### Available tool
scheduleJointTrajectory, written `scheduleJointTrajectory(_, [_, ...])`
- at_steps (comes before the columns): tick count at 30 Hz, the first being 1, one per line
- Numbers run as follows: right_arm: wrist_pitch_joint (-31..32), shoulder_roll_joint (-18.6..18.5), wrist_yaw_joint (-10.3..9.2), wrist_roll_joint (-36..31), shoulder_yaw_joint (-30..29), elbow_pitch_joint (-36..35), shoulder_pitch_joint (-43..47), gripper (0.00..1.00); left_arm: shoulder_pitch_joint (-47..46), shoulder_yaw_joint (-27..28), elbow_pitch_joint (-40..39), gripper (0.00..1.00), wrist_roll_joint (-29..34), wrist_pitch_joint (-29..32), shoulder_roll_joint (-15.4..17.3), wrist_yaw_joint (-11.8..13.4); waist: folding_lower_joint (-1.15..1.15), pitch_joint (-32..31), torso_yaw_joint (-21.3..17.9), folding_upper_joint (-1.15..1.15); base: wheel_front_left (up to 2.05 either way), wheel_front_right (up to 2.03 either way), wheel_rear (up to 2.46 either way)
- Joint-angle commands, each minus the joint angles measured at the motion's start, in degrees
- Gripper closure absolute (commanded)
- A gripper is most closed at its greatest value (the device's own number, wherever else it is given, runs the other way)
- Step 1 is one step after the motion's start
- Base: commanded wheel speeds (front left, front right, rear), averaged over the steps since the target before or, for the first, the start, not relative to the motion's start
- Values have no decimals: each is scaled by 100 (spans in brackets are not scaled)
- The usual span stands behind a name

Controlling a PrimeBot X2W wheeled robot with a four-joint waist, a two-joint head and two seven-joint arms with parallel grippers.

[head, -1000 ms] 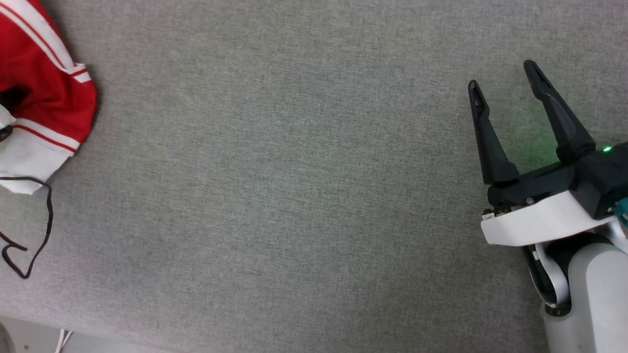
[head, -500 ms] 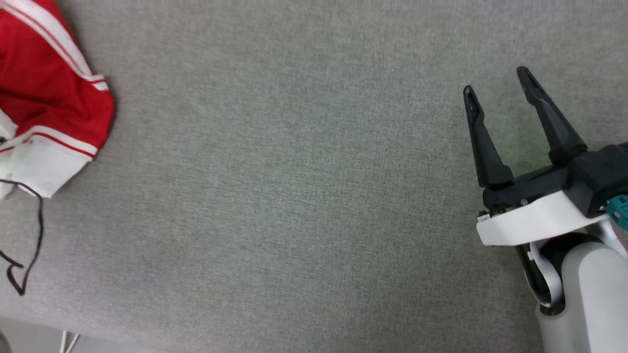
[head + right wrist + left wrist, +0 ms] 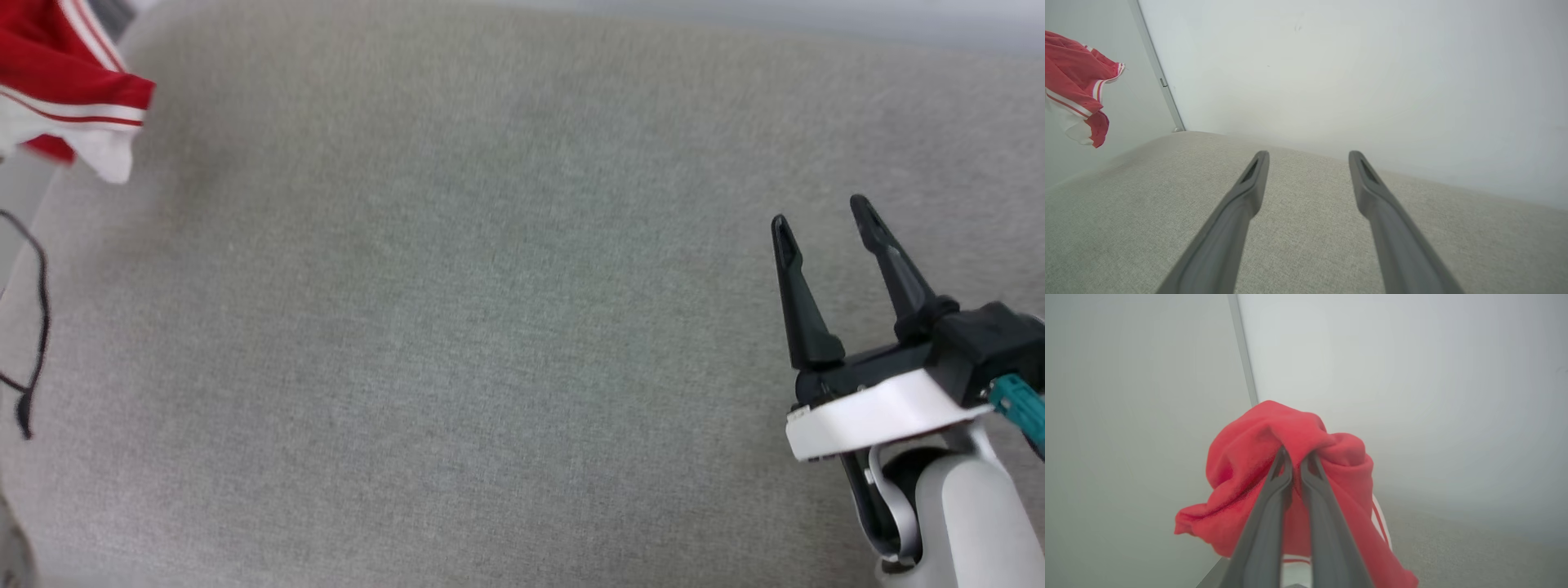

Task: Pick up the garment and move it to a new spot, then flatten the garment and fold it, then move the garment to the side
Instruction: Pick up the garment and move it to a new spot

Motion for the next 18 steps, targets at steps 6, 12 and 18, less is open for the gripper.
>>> scheduleJointTrajectory(6, [-86, 54, -2, 179, -46, 145, 318, 0, 217, -156, -308, 100, 8, -299, -360, -29, 0, -820, -465, 0, 0, 0, 0])
scheduleJointTrajectory(12, [-97, 55, -2, 375, -106, 235, 606, 0, 748, -479, -970, 100, 84, -348, -959, -3, 0, -1212, -957, 0, 0, 0, 0])
scheduleJointTrajectory(18, [-54, 55, -2, 443, -252, 158, 877, 0, 1533, -1007, -2082, 100, 130, -112, -1710, 4, 0, -1347, -1428, 0, 0, 0, 0])
